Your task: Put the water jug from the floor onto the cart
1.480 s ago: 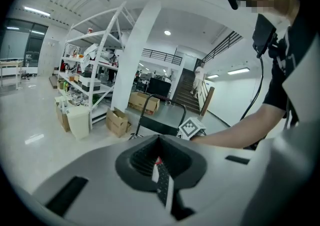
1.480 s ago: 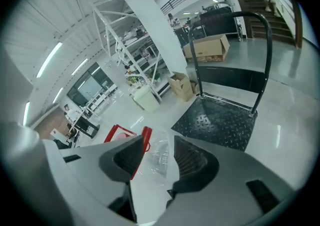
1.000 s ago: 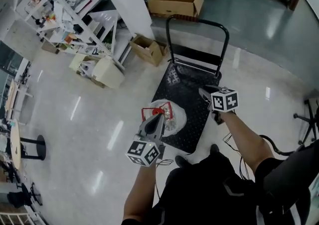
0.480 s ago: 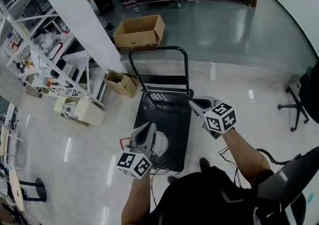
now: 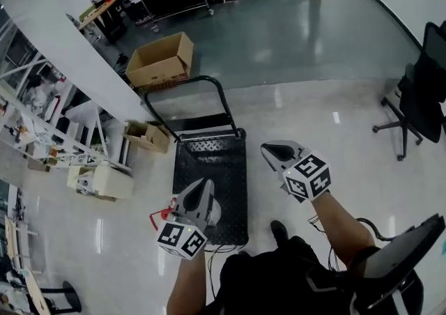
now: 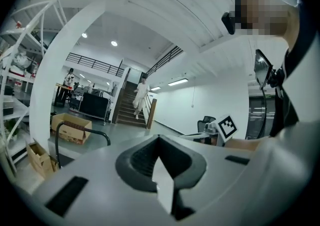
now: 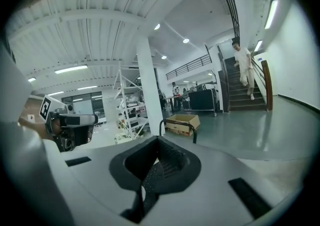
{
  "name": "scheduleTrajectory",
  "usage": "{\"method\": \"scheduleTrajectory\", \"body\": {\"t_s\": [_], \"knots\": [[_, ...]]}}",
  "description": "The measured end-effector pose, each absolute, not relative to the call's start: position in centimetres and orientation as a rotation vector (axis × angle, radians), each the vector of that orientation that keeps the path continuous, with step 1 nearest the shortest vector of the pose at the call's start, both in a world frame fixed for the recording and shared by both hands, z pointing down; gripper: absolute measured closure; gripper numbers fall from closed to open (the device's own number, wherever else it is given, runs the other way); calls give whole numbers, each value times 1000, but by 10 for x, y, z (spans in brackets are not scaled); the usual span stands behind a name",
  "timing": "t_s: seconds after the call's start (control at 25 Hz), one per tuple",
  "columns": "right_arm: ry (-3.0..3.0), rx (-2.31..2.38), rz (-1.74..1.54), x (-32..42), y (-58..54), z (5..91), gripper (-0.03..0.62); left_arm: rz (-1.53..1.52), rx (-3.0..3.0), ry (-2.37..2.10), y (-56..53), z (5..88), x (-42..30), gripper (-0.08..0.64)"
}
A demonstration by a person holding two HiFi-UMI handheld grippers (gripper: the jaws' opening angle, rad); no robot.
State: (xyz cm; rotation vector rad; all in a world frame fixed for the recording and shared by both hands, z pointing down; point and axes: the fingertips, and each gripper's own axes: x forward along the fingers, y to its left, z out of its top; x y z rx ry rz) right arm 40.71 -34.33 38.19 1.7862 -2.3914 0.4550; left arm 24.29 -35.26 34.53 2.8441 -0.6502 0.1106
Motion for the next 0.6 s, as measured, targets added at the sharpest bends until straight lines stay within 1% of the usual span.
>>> {"method": "scheduleTrajectory", "body": {"t_s": [0.12,0.24,0.6], "knots": [[-2329,1867,429,417,-315,378,589,102,2864,-556,-332,345,254,560],[-2278,1946,397,407,-283,368,589,81,2909,-452,-312,341,249,560],[-2076,2117,410,332,-167,364,589,40,2942,-209,-242,352,191,560]]}}
